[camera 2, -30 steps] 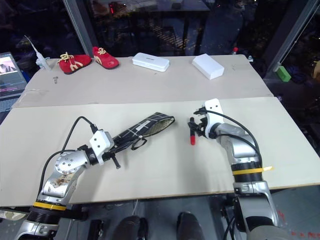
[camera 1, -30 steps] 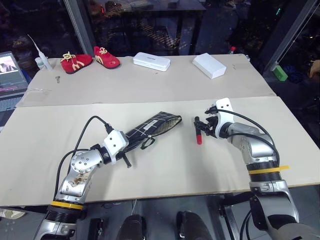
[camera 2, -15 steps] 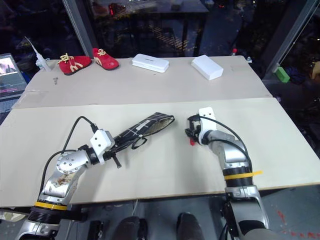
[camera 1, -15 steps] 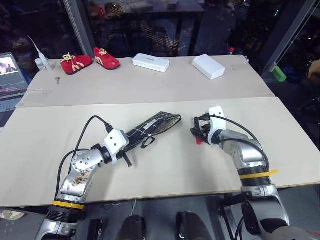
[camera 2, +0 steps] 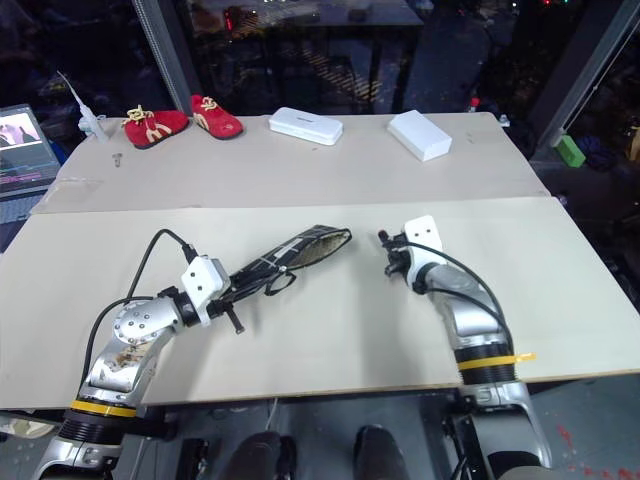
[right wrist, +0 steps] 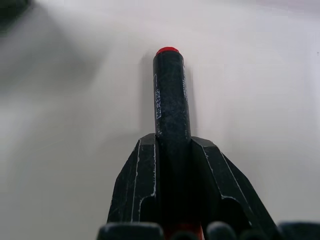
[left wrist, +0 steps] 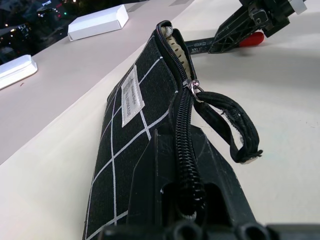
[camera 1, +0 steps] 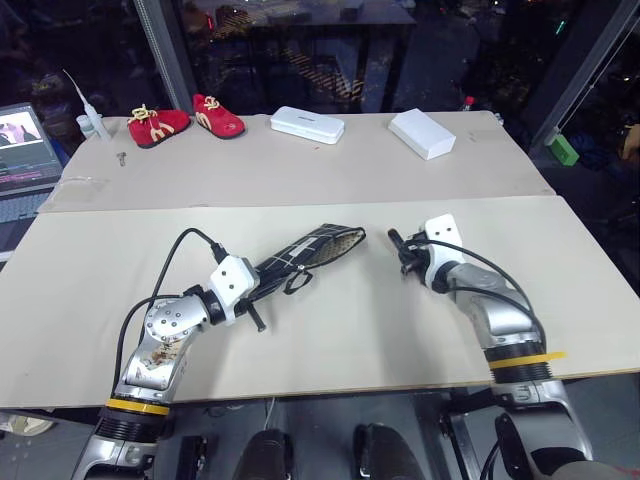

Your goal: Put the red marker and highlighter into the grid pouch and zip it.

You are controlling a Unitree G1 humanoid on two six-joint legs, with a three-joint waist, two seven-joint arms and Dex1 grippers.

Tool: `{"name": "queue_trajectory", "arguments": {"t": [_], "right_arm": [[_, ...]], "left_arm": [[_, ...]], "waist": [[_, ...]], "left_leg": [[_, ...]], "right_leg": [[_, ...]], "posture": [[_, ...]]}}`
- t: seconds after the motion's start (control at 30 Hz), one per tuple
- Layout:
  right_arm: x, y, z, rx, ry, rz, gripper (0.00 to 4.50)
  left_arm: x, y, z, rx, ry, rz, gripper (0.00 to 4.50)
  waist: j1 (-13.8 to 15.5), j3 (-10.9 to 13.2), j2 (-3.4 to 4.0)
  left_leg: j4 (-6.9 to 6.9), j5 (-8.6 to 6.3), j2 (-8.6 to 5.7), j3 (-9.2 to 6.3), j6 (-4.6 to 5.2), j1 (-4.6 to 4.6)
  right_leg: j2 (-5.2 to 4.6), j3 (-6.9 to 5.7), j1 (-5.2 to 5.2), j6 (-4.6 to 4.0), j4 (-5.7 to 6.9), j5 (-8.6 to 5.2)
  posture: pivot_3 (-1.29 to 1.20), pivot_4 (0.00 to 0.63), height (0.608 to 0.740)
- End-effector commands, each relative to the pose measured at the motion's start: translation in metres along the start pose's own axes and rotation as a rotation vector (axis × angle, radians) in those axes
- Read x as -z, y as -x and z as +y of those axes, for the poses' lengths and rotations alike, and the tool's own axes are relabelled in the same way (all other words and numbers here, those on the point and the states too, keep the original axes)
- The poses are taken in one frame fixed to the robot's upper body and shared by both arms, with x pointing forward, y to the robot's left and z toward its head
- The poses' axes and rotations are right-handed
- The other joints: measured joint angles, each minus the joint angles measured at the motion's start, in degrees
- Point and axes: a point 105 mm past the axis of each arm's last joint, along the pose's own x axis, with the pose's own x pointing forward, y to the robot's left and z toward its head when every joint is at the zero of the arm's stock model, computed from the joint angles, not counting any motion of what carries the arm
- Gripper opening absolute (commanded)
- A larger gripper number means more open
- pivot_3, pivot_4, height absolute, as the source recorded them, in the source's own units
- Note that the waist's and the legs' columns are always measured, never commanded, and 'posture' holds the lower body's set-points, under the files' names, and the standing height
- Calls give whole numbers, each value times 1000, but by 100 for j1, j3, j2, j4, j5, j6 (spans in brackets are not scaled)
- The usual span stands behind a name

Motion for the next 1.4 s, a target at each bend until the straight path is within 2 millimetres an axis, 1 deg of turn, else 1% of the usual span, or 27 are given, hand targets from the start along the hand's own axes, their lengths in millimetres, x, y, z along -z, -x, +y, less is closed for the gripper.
{"name": "queue_trajectory", "arguments": {"t": [0.03,0.07,0.13,0.2,0.27,0.47,0.57,0.77,0.87,0.93,1.03,1.2,1.23,1.27,1.3,1.37,1.4], "right_arm": [[-74,33,24,-197,486,-308,516],[-70,36,30,-246,596,-294,516],[-58,40,36,-307,769,-257,516],[-48,41,40,-358,902,-232,516],[-45,41,45,-390,988,-235,516],[-54,34,47,-382,1087,-274,516],[-51,29,49,-393,1099,-274,516],[-43,21,60,-449,1183,-268,516],[-44,14,66,-466,1233,-274,516],[-49,7,69,-463,1246,-290,516],[-55,-2,82,-486,1272,-326,516],[-53,-9,109,-572,1298,-374,516],[-49,-10,120,-615,1311,-390,516],[-43,-10,136,-669,1322,-412,516],[-39,-11,146,-705,1330,-426,516],[-36,-12,158,-742,1323,-445,516],[-36,-14,161,-740,1318,-452,516]], "left_arm": [[-12,-1,4,6,-23,-48,0],[-12,-2,3,9,-24,-47,0],[-12,-2,4,10,-24,-47,0],[-12,-2,4,10,-24,-48,0],[-12,-2,4,13,-25,-49,0],[-13,-2,2,23,-25,-50,0],[-13,-2,2,26,-25,-50,0],[-13,-3,1,31,-25,-50,0],[-14,-3,1,31,-25,-52,0],[-14,-4,1,31,-23,-54,0],[-14,-5,0,36,-21,-53,0],[-14,-5,0,36,-18,-54,0],[-14,-5,0,36,-19,-54,0],[-14,-6,1,35,-20,-55,0],[-15,-6,1,33,-21,-55,0],[-15,-7,1,31,-20,-58,0],[-15,-7,1,30,-20,-59,0]], "waist": [[-11,1,2],[-12,1,2],[-13,2,0],[-26,3,-3],[-33,4,-4],[-24,5,-5],[-16,5,-5],[-14,5,-5],[-25,5,-5],[-29,5,-5],[-35,5,-4],[-20,5,-4],[-15,5,-4],[-16,5,-4],[-20,5,-4],[-26,5,-4],[-26,5,-4]], "left_leg": [[0,-1,-3,-1,1,-5],[-4,-3,-3,-3,4,-6],[-6,-6,-2,-3,7,0],[-6,-6,0,1,7,8],[-4,-6,-2,4,6,12],[5,-4,-3,6,4,14],[3,-4,-1,6,4,16],[2,-4,-2,9,4,12],[4,-4,-2,8,4,14],[4,-4,-3,8,4,18],[3,-4,0,9,4,20],[2,-4,2,13,3,16],[2,-4,2,14,4,14],[2,-4,3,14,3,13],[3,-4,3,15,3,14],[3,-4,2,15,3,17],[3,-3,2,14,3,17]], "right_leg": [[1,-1,-5,3,0,-2],[2,-2,-8,8,0,-5],[5,-5,-1,16,-3,-11],[7,-6,10,16,-7,-12],[4,0,12,15,-5,-12],[1,8,13,13,-5,-11],[4,6,15,11,-5,-11],[1,2,13,9,-2,-11],[0,5,13,8,-2,-10],[1,7,14,8,-1,-10],[5,7,14,7,2,-10],[5,1,12,6,5,-10],[2,1,11,6,4,-10],[1,0,11,6,4,-10],[0,1,12,6,4,-10],[-1,2,14,6,5,-10],[0,2,13,6,7,-10]], "posture": [[0,150,740],[0,150,740],[0,150,740],[0,150,740],[0,150,740],[0,150,740],[0,150,740],[0,150,740],[0,150,740],[0,150,740],[0,150,740],[0,150,740],[0,150,740],[0,150,740],[0,150,740],[0,150,740],[0,150,740]]}}
